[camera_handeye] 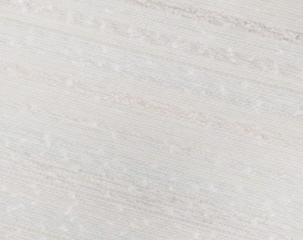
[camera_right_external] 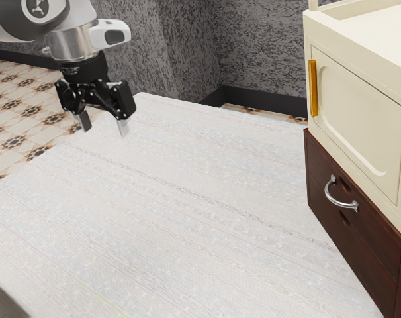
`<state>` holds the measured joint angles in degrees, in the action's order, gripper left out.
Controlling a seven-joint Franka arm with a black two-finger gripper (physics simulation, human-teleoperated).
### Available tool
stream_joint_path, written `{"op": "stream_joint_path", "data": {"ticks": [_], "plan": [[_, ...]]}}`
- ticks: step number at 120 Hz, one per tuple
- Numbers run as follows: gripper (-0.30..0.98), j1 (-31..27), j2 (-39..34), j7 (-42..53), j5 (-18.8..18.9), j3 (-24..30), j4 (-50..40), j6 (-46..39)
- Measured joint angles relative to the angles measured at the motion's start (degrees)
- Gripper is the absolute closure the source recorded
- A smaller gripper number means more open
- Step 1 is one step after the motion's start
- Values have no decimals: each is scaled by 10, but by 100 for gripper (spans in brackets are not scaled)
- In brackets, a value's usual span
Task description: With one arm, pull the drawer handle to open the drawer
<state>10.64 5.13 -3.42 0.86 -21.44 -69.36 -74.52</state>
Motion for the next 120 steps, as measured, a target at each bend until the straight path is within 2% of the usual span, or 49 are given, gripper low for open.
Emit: {"op": "stream_joint_path", "data": {"ticks": [24, 45, 66, 89, 96, 110, 120], "plan": [[3, -2, -3, -7, 0, 0, 6, -38], [3, -5, -63, -23, -1, 19, 31, -48], [3, -37, -62, -193, -3, 54, 31, -38], [3, -16, -64, -370, -14, 60, 28, -35], [3, 0, -86, -414, -19, 61, -12, -40], [3, 15, -186, -490, -23, 75, -183, -89], [3, 14, -228, -536, -24, 83, -272, -134]]}}
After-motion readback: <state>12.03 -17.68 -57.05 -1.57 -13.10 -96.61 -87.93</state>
